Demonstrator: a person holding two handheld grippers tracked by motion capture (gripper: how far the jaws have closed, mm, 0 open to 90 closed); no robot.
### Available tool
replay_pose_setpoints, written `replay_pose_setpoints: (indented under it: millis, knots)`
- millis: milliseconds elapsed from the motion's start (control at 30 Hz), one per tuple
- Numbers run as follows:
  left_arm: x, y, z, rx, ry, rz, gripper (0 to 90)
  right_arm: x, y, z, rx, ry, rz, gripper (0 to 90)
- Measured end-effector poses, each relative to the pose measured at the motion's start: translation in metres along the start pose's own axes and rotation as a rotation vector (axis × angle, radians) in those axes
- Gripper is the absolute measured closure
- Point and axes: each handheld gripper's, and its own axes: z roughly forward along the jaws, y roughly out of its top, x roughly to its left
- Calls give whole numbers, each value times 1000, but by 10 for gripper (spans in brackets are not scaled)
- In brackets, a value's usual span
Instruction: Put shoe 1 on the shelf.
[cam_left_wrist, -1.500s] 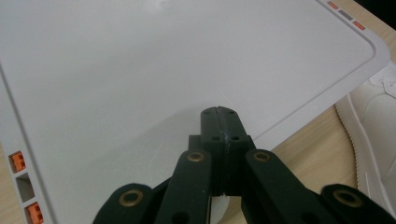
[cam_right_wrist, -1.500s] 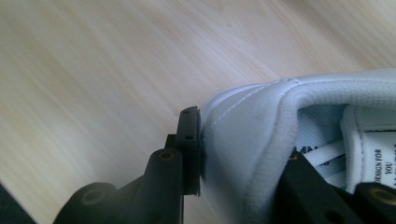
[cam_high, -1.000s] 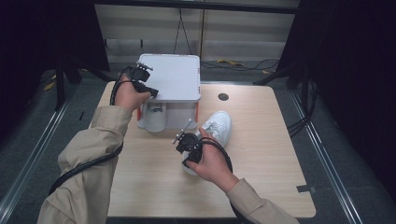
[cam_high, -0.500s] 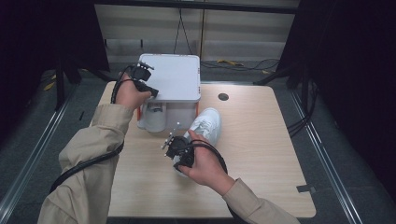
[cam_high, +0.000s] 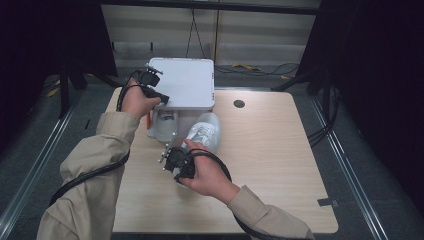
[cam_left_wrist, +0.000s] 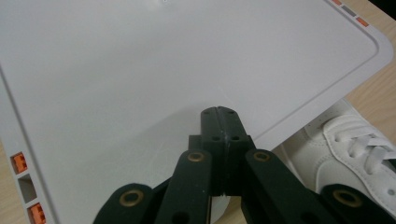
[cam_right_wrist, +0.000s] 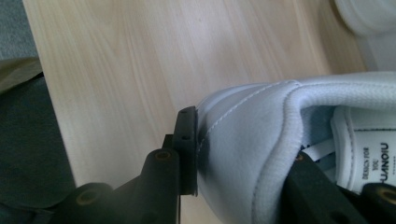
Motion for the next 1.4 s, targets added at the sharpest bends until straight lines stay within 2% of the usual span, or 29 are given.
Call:
replay_pose_setpoints:
  millis: [33,133,367,567,600,700,767,833,900,1033,1100,1133,1233,1300,1400]
  knots:
    - [0,0,0,-1,-2,-3,900,-1,1,1,-6,-2,5,712]
    - [0,0,0,0,0,3,900,-3,6,6,-2,-8,-37,713]
    - [1,-1,0,-7,-6,-3,900,-7,14,17,4,23,-102,701]
    - [1,-2,0,-16,-7,-6,900,-25,15,28,14,-11,-222,649]
    - [1,-2,0,-12,-7,-2,900,-30,13,30,22,-10,-233,639]
    - [0,-1,0,-9,-2,-1,900,-41,7,30,31,-16,-224,616]
    - [0,-2,0,-12,2,-2,900,-44,2,27,21,-22,-204,588]
    - [-1,-3,0,-18,5,-4,900,-46,-3,22,1,-40,-162,584]
    - [-1,-3,0,-20,9,-5,900,-46,-11,19,5,-53,-131,578]
    - [-4,-2,0,-15,24,-1,900,-53,-26,13,-72,-59,-1,501]
    - [-5,-1,1,-10,31,3,900,-54,-31,10,-90,-40,26,585]
    - [-6,-1,1,-9,34,2,900,-54,-32,10,-93,-34,32,574]
    - [-5,-2,0,-13,29,-1,900,-53,-33,8,-88,-53,44,544]
    - [-3,-3,0,-16,21,-7,900,-53,-35,3,-114,-54,78,549]
    - [-3,-3,0,-18,18,-8,900,-53,-40,-5,-106,-46,140,586]
